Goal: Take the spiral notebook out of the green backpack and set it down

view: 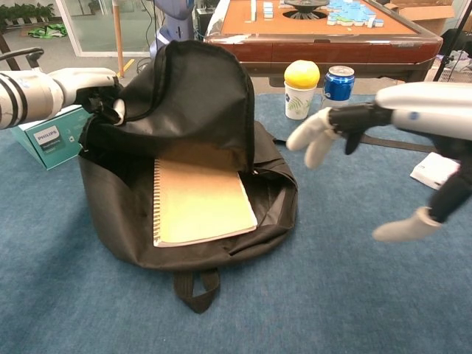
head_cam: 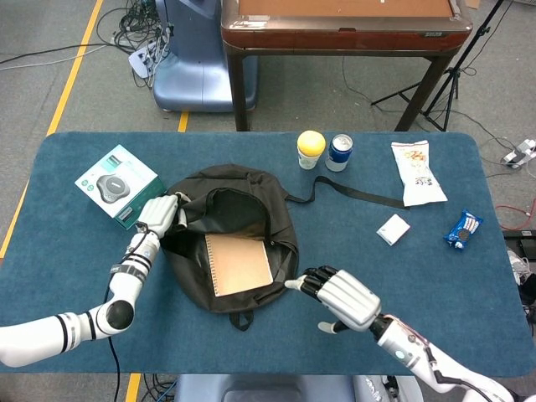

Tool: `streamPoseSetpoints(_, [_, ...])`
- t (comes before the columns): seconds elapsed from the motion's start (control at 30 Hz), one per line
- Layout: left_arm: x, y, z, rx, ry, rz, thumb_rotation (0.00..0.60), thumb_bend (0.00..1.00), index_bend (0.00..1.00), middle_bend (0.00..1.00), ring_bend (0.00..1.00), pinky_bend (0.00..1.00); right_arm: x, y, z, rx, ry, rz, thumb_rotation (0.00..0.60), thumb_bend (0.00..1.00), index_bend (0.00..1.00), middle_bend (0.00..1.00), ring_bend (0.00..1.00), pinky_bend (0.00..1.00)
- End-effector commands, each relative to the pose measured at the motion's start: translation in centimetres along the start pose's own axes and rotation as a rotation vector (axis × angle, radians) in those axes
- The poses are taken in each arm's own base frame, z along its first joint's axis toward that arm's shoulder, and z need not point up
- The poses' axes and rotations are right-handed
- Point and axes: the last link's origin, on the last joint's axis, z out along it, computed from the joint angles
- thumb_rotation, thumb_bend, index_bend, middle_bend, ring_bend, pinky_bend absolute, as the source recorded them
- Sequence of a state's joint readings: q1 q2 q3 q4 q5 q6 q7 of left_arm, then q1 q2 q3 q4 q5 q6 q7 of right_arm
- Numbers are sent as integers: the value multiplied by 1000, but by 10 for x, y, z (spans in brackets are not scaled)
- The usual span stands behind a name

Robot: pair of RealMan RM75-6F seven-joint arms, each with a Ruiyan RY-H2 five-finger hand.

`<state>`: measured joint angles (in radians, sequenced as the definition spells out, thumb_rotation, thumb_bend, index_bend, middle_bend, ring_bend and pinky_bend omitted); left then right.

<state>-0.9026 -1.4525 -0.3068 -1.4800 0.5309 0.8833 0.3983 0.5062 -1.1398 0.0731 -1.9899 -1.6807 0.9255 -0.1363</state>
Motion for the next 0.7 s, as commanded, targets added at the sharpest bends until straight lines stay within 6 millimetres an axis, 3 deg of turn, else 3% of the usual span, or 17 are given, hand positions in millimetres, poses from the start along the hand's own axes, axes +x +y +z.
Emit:
streamPoseSetpoints(0.03, [2,3,1,10,2,2,600,780,799,296,294,134,-2,-1,26,19,-5,-14,600,77,221,291,192,298])
streamPoseSetpoints(0.4, [5,2,0,45,-16,-40,600,780,797,297,294,133,-27,-8,88,39,-47,-35,600,77,229,291,192,305])
streamPoseSetpoints(0.7, [3,5,-1,46,-26,-42,600,780,794,297,294,133,-44,-6,125,25,-36,-101,600,78,228,291,192,305])
